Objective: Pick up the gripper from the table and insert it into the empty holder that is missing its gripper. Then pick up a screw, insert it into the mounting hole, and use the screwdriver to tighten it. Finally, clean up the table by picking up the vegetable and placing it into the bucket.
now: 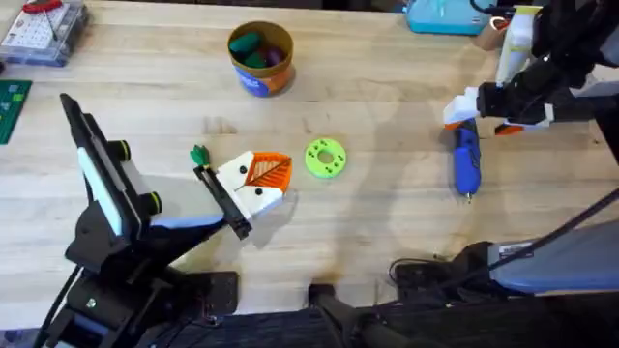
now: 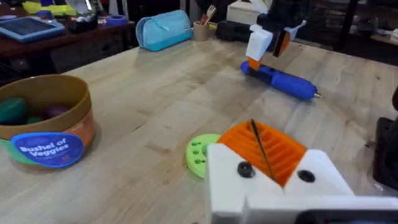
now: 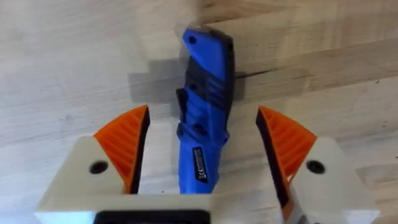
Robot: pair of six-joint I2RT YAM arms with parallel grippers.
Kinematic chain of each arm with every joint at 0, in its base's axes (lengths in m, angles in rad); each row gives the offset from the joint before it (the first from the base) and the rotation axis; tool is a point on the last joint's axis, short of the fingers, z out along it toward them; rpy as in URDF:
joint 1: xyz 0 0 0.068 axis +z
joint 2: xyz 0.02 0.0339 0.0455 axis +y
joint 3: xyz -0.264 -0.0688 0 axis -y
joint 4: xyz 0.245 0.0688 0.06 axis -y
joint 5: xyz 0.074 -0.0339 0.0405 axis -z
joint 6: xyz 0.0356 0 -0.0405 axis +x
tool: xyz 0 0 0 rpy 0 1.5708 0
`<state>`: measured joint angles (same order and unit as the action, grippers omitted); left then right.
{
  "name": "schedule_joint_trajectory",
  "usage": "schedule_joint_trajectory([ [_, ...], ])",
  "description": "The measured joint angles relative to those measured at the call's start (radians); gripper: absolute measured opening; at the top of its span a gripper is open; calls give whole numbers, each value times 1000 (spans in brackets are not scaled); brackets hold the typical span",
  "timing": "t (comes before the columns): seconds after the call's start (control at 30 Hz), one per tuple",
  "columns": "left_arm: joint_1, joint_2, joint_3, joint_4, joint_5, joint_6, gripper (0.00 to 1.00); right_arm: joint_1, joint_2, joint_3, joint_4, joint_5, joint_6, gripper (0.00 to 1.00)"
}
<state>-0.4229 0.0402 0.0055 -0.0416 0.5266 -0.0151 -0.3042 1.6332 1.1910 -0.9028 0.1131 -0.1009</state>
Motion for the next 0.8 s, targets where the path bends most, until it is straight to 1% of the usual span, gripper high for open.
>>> schedule_joint_trajectory([
  [0.27,0,0,0,0,0,0,16,-11,86,1,-26,4,17,995],
  [0.47,0,0,0,0,0,0,16,-14,100,0,-11,3,19,995],
  [0.63,0,0,0,0,0,0,16,-19,100,-35,81,1,19,996],
  [0.8,0,0,0,0,0,0,16,-35,106,-63,107,-8,20,996],
])
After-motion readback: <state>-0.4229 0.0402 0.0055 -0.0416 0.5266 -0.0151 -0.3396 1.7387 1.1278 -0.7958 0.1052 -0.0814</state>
